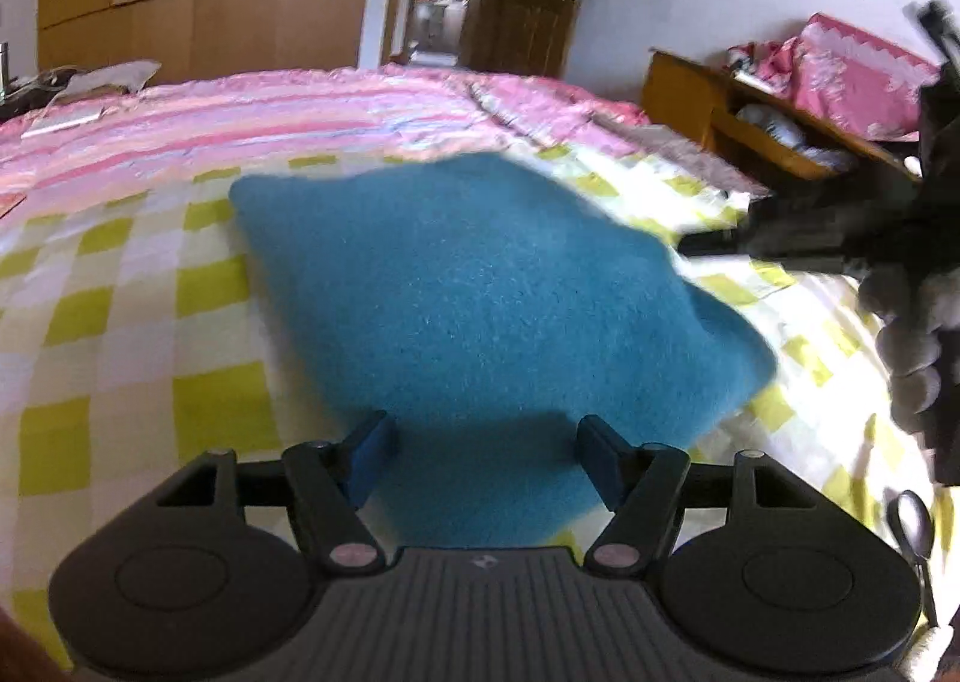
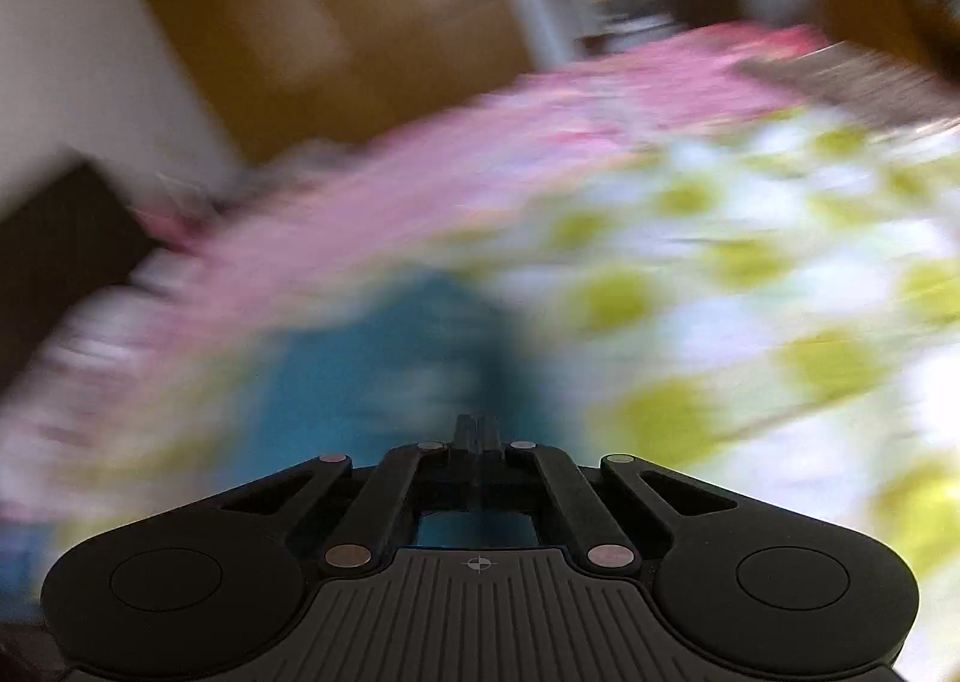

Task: Fold small clothes

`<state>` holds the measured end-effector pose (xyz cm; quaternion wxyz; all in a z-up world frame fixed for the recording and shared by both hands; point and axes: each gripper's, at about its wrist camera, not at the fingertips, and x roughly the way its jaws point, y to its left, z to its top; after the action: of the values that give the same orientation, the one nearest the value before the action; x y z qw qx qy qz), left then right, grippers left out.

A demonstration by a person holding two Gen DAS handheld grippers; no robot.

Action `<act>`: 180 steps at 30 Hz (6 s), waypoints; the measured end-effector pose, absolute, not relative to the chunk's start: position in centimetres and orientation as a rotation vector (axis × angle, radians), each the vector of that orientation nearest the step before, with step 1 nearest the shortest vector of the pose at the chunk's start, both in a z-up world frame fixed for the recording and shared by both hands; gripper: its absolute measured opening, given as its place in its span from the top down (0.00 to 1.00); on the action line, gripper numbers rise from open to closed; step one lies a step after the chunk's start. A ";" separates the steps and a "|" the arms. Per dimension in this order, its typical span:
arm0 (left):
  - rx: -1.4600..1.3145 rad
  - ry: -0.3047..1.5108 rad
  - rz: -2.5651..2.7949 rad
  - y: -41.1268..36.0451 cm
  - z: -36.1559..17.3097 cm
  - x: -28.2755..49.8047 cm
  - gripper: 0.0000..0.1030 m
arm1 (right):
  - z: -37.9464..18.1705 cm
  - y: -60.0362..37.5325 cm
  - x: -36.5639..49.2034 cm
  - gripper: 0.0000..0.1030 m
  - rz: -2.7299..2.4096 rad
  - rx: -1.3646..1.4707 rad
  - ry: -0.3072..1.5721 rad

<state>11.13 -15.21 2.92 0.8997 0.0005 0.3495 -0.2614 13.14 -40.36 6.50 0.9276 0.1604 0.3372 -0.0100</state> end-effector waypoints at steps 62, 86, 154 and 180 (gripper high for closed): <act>0.476 0.477 -0.676 -17.1 3.1 -0.9 0.21 | 1.7 -37.3 8.7 0.57 0.290 0.856 0.732; 0.357 0.504 -0.785 -22.4 6.5 2.7 0.58 | 2.4 -41.9 9.8 0.77 0.296 1.024 0.601; 0.337 0.552 -0.299 -16.6 -0.5 5.6 0.42 | -2.5 -47.7 7.1 0.81 0.140 1.087 0.517; 0.271 0.552 -0.415 -19.8 4.0 11.0 0.31 | 1.0 -41.8 1.7 0.77 0.102 0.682 0.605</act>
<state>10.96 -19.75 3.96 0.9320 0.1322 0.2698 -0.2026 1.67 -41.77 0.98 0.8966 0.3292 0.2921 0.0491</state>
